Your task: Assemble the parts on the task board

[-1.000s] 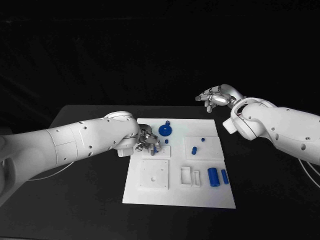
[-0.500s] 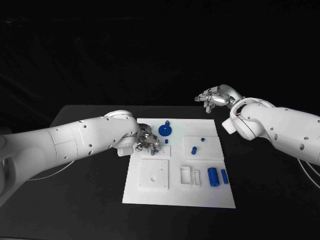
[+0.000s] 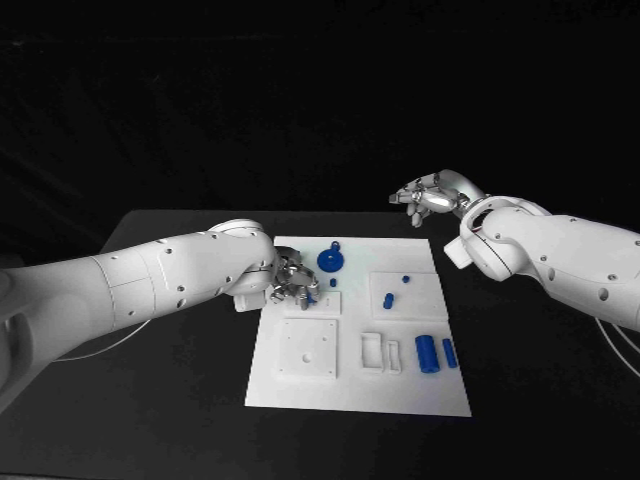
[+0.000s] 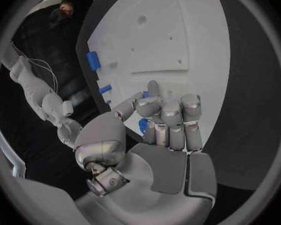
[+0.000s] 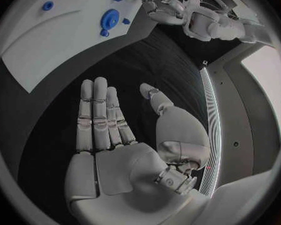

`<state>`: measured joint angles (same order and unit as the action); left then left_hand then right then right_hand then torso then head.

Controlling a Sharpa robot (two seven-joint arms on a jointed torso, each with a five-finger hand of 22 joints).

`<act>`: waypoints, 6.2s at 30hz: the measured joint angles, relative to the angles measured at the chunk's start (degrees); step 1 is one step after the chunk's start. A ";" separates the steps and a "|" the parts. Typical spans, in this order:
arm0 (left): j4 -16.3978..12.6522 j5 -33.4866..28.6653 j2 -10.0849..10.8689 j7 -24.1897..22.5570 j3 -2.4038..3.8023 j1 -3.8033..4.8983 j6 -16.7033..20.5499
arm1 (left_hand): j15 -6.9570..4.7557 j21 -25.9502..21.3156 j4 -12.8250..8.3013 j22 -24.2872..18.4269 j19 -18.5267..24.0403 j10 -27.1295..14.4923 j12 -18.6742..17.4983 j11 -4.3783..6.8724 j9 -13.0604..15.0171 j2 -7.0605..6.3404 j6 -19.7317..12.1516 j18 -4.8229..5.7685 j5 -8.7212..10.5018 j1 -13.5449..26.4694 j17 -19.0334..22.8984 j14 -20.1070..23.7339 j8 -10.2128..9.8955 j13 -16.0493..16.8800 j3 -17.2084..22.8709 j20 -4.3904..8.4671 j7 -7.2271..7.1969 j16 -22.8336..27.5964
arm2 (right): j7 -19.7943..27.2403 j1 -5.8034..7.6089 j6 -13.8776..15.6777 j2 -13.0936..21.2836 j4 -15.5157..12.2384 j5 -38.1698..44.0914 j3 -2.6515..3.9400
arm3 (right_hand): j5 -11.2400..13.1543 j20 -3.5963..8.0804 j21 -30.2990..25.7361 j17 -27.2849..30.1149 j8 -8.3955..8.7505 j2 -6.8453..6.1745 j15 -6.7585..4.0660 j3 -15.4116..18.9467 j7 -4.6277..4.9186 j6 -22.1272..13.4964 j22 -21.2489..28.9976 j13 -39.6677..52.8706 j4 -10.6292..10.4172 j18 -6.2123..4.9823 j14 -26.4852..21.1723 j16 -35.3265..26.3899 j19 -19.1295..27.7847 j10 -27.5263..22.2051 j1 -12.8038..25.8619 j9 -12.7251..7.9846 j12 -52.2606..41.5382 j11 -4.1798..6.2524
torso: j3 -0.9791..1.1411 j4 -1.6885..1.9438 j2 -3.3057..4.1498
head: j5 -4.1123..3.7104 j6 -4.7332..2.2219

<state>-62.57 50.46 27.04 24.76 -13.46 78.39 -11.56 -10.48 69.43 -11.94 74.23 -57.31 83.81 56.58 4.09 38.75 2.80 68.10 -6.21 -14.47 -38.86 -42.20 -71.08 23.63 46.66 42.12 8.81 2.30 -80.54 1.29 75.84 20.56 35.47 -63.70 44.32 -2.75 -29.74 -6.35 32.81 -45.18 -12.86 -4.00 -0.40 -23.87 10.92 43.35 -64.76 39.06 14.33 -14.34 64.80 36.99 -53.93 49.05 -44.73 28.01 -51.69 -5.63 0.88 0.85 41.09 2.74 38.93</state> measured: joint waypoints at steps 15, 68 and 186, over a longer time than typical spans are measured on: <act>1.12 -0.13 -0.66 -0.01 0.07 0.25 0.09 | -0.02 -0.23 -0.57 -0.08 0.41 0.00 -0.24 0.00 -0.17 -0.07 -0.14 0.02 0.00 -0.07 0.48 -0.01 -0.23 -0.56 -0.19 0.01 -0.16 0.62 | -0.02 -0.06 -0.16 -0.05 0.06 0.01 0.01 | 0.00 0.00 0.00 -0.16 0.00 0.00 0.00 0.00 -0.05 -0.04 0.00 -0.22 0.00 -0.26 0.00 0.00 0.00 0.00 0.00 -0.06 -0.22 0.00 | 0.04 0.05 0.00 | -0.07 -0.09; 2.13 0.95 -1.91 -0.57 0.07 0.34 -0.33 | -0.03 -0.44 -0.84 -0.24 0.40 -0.01 -0.24 -0.01 0.04 -1.51 -0.54 0.43 -1.29 -2.09 0.94 -0.01 -0.35 -1.05 -0.73 -0.01 -0.57 0.88 | -0.05 -0.15 -0.34 -0.08 -0.52 0.04 0.01 | -0.22 -0.21 -0.21 -0.45 -0.22 0.00 0.01 0.00 -0.03 0.08 -0.08 -0.70 0.00 0.23 -0.01 -0.44 0.20 -0.41 0.00 -0.15 -0.45 0.00 | 0.00 0.05 -0.02 | -0.52 0.18; 3.61 -0.17 -2.26 -0.09 0.05 0.23 -2.52 | 0.50 -1.10 -2.38 -0.49 1.01 -4.31 -0.49 0.00 -0.55 -3.08 -7.34 0.58 -1.89 -4.45 2.00 1.82 -6.44 -1.36 0.34 -0.21 0.23 1.29 | -0.14 -0.63 -1.50 -0.28 -0.48 0.07 0.00 | -0.22 -0.41 -0.43 -0.91 -0.22 0.12 0.20 0.48 -0.17 -0.23 -0.33 -1.61 -0.48 -0.22 -0.20 -0.89 0.41 -0.61 0.35 -0.36 -1.10 -0.22 | 0.00 0.05 -0.02 | -0.81 1.11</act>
<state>-58.96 50.30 24.78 24.68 -13.41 78.62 -14.08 -9.98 68.33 -14.31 73.73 -56.29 79.50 56.08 4.09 38.19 -0.27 60.77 -5.63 -16.36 -43.30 -40.20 -69.26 17.19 45.30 42.47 8.60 2.53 -79.25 1.15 75.21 19.06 35.19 -64.18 44.39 -2.75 -29.96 -6.76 32.38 -46.09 -13.09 -3.88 -0.20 -23.39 10.75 43.11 -65.09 37.45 13.84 -14.56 64.60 36.11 -53.52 48.43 -44.39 27.65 -52.80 -5.84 0.88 0.90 41.07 1.93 40.04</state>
